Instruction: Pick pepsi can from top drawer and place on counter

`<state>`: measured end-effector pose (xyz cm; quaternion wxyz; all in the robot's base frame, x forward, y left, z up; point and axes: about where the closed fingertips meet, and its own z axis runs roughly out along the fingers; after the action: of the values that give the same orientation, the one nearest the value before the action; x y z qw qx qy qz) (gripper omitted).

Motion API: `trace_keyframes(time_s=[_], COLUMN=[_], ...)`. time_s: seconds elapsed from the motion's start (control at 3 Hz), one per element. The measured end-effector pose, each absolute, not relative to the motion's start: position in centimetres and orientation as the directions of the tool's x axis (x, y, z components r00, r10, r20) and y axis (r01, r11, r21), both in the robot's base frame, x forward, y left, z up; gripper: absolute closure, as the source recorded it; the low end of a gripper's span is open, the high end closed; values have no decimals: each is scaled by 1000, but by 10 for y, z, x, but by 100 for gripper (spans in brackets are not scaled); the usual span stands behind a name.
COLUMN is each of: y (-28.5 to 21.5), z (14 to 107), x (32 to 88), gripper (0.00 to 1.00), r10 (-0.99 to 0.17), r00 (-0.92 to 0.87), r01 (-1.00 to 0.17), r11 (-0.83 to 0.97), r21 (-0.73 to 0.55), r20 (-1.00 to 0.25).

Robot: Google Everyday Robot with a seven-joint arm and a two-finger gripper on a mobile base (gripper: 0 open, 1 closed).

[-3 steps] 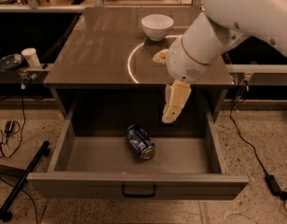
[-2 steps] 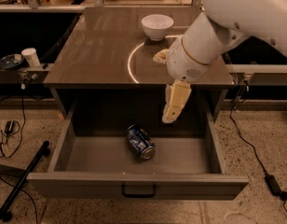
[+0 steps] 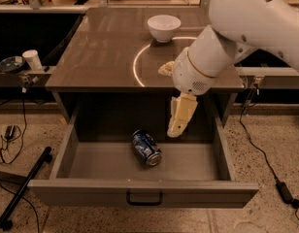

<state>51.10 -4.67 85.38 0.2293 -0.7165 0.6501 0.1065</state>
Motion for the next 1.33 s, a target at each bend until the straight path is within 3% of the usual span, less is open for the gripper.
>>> trace_keyframes(time_s=[0.67, 1.33], y=[-49, -49], z=[796, 775], x=[490, 503], gripper=[0, 0], r10=[-882, -874], r00=[68, 55], r01=[-993, -994], r11=[-13, -2], r21=[-120, -110], r20=[-467, -483])
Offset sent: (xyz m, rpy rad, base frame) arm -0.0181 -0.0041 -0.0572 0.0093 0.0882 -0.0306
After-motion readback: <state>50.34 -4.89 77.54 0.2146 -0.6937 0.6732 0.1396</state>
